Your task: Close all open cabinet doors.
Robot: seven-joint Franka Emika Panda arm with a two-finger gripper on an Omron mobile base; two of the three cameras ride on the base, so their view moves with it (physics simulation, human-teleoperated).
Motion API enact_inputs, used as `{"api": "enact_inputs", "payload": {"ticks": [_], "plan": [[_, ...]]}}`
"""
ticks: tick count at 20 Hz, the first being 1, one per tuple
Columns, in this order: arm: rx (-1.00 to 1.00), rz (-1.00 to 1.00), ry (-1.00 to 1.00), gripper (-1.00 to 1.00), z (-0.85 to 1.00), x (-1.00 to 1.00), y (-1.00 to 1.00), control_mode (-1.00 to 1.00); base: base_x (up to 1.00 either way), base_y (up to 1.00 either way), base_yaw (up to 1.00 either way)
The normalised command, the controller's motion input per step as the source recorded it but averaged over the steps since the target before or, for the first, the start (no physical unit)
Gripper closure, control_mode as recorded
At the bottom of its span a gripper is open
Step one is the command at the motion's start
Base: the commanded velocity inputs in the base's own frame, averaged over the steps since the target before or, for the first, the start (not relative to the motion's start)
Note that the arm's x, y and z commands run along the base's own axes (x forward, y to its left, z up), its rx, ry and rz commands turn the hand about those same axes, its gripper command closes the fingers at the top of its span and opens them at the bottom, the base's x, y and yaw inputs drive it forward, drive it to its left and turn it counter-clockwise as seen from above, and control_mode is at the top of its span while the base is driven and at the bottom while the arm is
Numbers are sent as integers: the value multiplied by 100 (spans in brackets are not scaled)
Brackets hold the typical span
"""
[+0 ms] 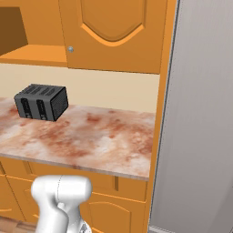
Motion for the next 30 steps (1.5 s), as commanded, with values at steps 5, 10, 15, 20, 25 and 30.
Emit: {"api": "enact_inputs", "payload": {"ticks": [5,10,15,20,25,30], "plan": [[-13,0,-9,-100,0,-23,62,-100,0,0,0],[-16,-5,-11,-100,0,13,86,-100,0,0,0],[-15,-6,-13,-100,2,17,80,-100,0,0,0],[-11,-9,-4,-100,0,46,57,-100,0,0,0],[-10,-12,0,-100,0,74,27,-100,0,0,0],[-8,-12,0,-100,0,83,21,-100,0,0,0]]}}
